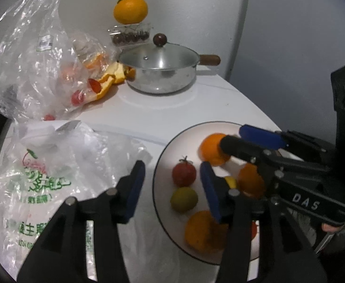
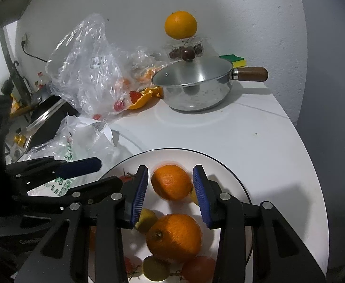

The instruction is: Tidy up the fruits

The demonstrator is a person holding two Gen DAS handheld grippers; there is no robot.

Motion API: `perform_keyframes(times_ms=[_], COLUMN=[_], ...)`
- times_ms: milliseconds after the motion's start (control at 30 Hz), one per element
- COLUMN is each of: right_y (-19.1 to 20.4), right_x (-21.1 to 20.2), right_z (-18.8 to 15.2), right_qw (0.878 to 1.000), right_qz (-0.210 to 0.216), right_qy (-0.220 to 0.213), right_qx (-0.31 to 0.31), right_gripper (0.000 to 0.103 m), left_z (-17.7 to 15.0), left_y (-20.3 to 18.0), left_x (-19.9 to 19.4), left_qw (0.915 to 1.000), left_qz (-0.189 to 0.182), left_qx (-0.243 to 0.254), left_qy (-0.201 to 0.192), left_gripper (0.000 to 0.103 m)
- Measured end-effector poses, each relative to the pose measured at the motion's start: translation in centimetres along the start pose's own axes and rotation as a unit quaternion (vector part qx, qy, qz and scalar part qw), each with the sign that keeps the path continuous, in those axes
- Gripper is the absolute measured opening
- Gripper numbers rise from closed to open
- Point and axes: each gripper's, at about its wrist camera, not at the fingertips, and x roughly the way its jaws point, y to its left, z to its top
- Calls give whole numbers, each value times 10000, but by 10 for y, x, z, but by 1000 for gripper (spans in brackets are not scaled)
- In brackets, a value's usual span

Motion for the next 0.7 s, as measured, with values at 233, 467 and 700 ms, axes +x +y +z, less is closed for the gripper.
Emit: perform_keyframes(times_ms=[233,467,700], right_y=[10,23,38], right_x=[-14,-33,-56], right_z=[1,-1,-6], right_qw=[9998,9995,9989], right_qz=[-130,-203,-278], right_qy=[-111,-203,-316], right_qx=[-77,-157,-214], right_gripper=[42,42,42], left_z=[-3,-9,-18], left_y=[-1,2,2], left_x=[-22,-47,-77], left_qw=[9997,9993,9983], left_qz=[158,186,123], left_qx=[69,38,5], left_qy=[-166,-336,-576], left_gripper=[50,51,71])
